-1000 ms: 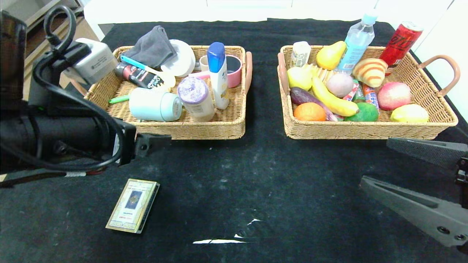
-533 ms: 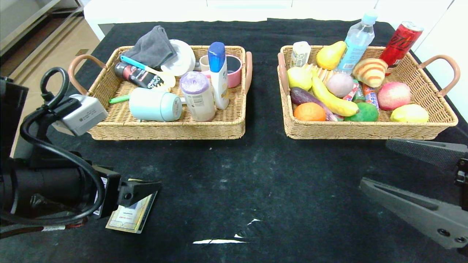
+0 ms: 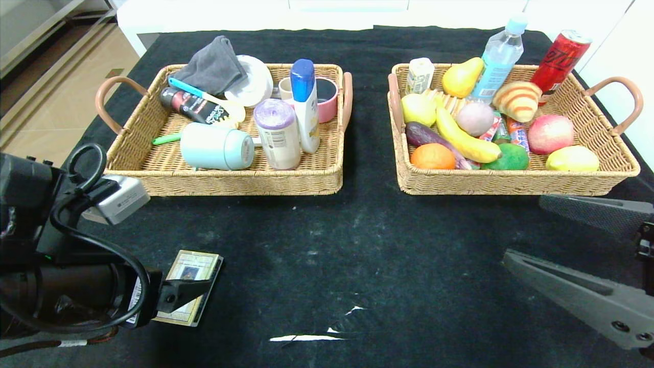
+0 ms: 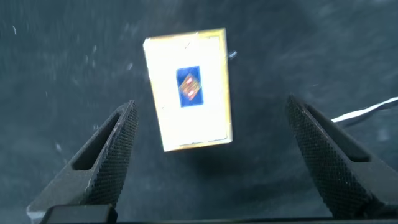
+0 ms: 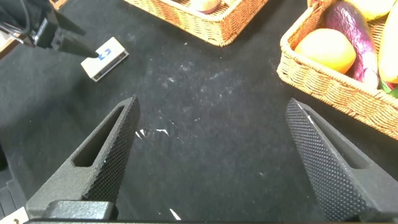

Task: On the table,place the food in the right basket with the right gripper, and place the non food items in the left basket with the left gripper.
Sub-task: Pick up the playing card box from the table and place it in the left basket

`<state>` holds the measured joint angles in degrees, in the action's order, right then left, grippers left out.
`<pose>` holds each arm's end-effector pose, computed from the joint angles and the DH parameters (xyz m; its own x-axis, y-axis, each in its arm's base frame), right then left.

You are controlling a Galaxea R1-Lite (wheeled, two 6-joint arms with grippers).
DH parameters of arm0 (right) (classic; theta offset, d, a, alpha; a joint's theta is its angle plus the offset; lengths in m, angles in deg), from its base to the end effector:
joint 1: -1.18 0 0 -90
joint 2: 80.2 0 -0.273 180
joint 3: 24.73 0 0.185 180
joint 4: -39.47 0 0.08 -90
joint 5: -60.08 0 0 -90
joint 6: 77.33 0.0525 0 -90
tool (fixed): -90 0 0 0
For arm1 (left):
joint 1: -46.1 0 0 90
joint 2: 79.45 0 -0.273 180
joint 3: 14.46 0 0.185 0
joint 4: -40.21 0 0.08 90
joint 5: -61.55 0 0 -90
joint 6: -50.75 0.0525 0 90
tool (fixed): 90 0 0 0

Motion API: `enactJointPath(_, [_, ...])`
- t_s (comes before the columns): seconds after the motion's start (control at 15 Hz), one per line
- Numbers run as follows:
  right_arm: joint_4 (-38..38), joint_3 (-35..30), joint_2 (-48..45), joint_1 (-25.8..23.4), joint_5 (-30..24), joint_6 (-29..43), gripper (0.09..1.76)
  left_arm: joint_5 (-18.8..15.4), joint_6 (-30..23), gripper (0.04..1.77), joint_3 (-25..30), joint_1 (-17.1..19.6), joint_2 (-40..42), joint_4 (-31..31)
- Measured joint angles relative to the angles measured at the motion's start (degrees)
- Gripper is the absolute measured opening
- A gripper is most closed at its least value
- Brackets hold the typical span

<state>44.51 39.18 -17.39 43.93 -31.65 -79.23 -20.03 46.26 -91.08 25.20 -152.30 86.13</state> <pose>0.1402 0.1318 0.2373 0.7118 0.6991 -0.0687 -0.7019 0.7116 -0.0310 0.1914 -0.0648 0.1845 0.7374 -0.1248 -0.6638 0.2016 0.9786 0.0399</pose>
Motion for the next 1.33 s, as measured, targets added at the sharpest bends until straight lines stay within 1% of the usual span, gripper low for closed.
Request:
enactJointPath(0.13, [0.0, 0.0, 0.0, 0.0, 0.0, 0.0, 1.71, -2.8, 0.0, 1.71, 1.5, 1.9, -0.2, 0.0])
enactJointPath(0.2, [0.0, 0.0, 0.0, 0.0, 0.0, 0.0, 1.71, -3.2, 0.0, 1.71, 2.1, 2.5, -0.4, -0.2])
enactJointPath(0.47, [0.0, 0.0, 0.0, 0.0, 0.0, 0.0, 1.71, -2.8, -0.1, 1.72, 4.5, 3.2, -2.1, -7.7])
enactJointPath(0.6, [0.0, -0.1, 0.0, 0.0, 0.0, 0.0, 1.71, -2.0, 0.3, 1.72, 5.1, 3.2, -3.3, -9.6])
enactJointPath(0.73, [0.0, -0.1, 0.0, 0.0, 0.0, 0.0, 1.71, -0.4, 0.5, 1.72, 4.8, 3.2, -4.6, -10.2])
enactJointPath(1.33, [0.0, -0.1, 0.0, 0.0, 0.0, 0.0, 1.71, -0.5, 0.5, 1.72, 5.8, 2.6, -6.6, -10.3])
